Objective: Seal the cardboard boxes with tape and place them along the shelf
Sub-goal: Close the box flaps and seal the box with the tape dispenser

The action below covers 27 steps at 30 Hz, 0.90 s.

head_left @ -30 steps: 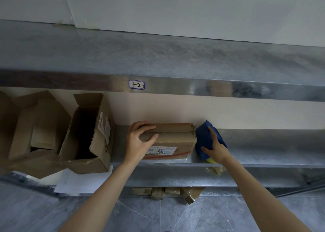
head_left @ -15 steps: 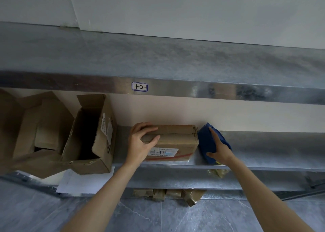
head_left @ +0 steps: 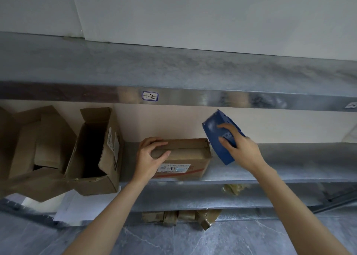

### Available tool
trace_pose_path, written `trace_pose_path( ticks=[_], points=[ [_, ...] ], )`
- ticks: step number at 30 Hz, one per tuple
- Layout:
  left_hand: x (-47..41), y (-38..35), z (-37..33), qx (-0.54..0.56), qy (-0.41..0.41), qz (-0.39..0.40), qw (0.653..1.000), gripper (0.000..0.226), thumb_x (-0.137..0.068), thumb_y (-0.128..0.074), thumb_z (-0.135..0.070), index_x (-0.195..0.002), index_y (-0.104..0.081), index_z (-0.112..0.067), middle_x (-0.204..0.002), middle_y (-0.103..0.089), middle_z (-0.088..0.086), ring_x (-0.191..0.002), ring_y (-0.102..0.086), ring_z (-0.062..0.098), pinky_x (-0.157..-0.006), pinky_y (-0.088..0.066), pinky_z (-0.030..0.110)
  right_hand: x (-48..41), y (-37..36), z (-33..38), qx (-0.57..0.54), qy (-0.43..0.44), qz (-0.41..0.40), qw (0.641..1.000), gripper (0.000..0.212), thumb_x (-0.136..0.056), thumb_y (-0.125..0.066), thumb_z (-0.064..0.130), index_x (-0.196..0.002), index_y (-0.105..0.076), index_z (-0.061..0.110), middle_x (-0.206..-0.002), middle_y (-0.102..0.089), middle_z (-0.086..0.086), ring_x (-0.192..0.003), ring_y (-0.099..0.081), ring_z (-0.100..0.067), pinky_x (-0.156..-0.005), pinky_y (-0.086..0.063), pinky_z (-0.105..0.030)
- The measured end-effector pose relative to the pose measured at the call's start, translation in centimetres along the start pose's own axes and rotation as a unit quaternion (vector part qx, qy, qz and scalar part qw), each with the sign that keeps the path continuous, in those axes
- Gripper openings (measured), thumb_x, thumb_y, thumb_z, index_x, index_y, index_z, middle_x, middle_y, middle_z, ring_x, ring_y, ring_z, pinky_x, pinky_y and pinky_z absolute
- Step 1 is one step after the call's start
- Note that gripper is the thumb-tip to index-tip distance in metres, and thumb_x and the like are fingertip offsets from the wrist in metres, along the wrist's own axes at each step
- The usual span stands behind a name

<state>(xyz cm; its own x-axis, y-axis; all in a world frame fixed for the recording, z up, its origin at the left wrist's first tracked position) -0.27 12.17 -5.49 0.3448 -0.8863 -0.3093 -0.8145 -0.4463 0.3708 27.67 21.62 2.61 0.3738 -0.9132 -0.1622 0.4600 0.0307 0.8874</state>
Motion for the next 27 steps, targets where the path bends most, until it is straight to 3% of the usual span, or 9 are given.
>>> trace_pose_path(
  ticks=[6,9,11,13,17,20,23,25,27],
  points=[
    [-0.1,0.2,-0.6,0.016,0.007,-0.009,1.0,0.032,-0.076,-0.084,-0.015,-0.103,-0.067,-0.013,-0.108,-0.061,-0.002,-0.108,-0.055,0.013,-0.095,-0.047,0.033,-1.2,-1.5,5.9,0.043,0.111,0.055,0.991,0.032,-0.098,-0.045,0.05,-0.13,-0.042,0.047,-0.089,-0.066,0.013,-0.054,-0.049,-0.002,-0.053,-0.033,-0.026],
    [0.1,0.2,-0.6,0.016,0.01,0.005,1.0,0.036,-0.076,-0.084,-0.013,-0.107,-0.064,-0.011,-0.113,-0.06,0.0,-0.115,-0.055,0.018,-0.101,-0.045,0.036,-1.6,-3.2,7.7,0.079,0.14,0.087,0.983,0.037,-0.1,-0.043,0.047,-0.137,-0.039,0.046,-0.103,-0.069,0.011,-0.061,-0.054,-0.009,-0.052,-0.036,-0.024],
    [0.2,0.4,-0.4,0.007,0.01,0.021,1.0,0.039,-0.078,-0.083,-0.014,-0.111,-0.063,-0.012,-0.12,-0.055,0.0,-0.121,-0.051,0.017,-0.105,-0.04,0.024,-1.7,-3.7,8.1,0.098,0.154,0.11,0.977,0.04,-0.1,-0.043,0.041,-0.14,-0.035,0.045,-0.097,-0.069,0.005,-0.055,-0.05,-0.009,-0.05,-0.039,-0.023],
    [0.2,0.6,-0.1,-0.011,0.012,0.025,1.0,0.04,-0.079,-0.082,-0.015,-0.113,-0.061,-0.011,-0.126,-0.045,0.001,-0.123,-0.046,0.011,-0.102,-0.032,0.008,-2.0,-3.7,7.9,0.077,0.152,0.158,0.973,0.044,-0.101,-0.047,0.036,-0.142,-0.033,0.044,-0.103,-0.067,0.0,-0.063,-0.058,-0.016,-0.059,-0.051,-0.033],
    [0.5,0.5,-0.1,-0.008,0.028,0.011,1.0,0.039,-0.081,-0.08,-0.015,-0.115,-0.062,-0.014,-0.13,-0.041,0.001,-0.126,-0.043,0.011,-0.106,-0.033,0.013,-2.3,-3.2,7.7,-0.005,0.136,0.226,0.965,0.049,-0.099,-0.055,0.025,-0.139,-0.033,0.044,-0.121,-0.061,-0.007,-0.085,-0.064,-0.031,-0.073,-0.055,-0.047],
    [0.6,0.3,0.0,0.012,0.035,-0.004,0.999,0.037,-0.08,-0.081,-0.012,-0.114,-0.064,-0.013,-0.13,-0.045,0.0,-0.124,-0.045,0.006,-0.103,-0.031,0.008,-2.2,-3.7,7.9,-0.007,0.131,0.221,0.967,0.051,-0.099,-0.054,0.021,-0.14,-0.032,0.042,-0.117,-0.062,-0.012,-0.079,-0.064,-0.031,-0.069,-0.055,-0.047],
    [0.6,0.6,-0.1,0.026,0.037,0.001,0.999,0.037,-0.079,-0.081,-0.012,-0.112,-0.065,-0.016,-0.131,-0.047,0.0,-0.122,-0.044,-0.005,-0.101,-0.031,0.004,-1.9,-4.5,7.7,-0.008,0.121,0.173,0.977,0.048,-0.098,-0.052,0.022,-0.139,-0.035,0.04,-0.103,-0.066,-0.007,-0.06,-0.058,-0.022,-0.054,-0.051,-0.04],
    [0.6,0.6,-0.2,0.029,0.036,0.0,0.999,0.037,-0.079,-0.081,-0.011,-0.112,-0.065,-0.015,-0.131,-0.047,0.0,-0.123,-0.045,0.0,-0.1,-0.031,0.004,-1.4,-4.8,7.6,0.022,0.132,0.115,0.984,0.046,-0.095,-0.052,0.026,-0.138,-0.04,0.037,-0.081,-0.065,-0.001,-0.051,-0.051,-0.015,-0.045,-0.044,-0.031],
    [0.7,0.6,-0.3,0.03,0.037,-0.005,0.999,0.037,-0.079,-0.081,-0.011,-0.113,-0.066,-0.013,-0.131,-0.047,0.0,-0.125,-0.046,0.007,-0.1,-0.032,0.004,-1.2,-4.9,7.8,0.046,0.148,0.07,0.985,0.046,-0.092,-0.055,0.031,-0.137,-0.045,0.034,-0.075,-0.065,0.0,-0.051,-0.052,-0.015,-0.045,-0.047,-0.031]
  ],
)
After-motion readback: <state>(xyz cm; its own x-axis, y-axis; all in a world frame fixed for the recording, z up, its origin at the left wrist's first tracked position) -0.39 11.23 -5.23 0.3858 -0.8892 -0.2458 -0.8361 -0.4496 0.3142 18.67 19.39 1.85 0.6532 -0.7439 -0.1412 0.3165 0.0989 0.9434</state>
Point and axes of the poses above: each hand's wrist, its own x-axis away from the middle knuckle, its own y-axis out of the back of the hand, z = x × y, the point moved 1 cm from there along -x, towards the middle knuckle
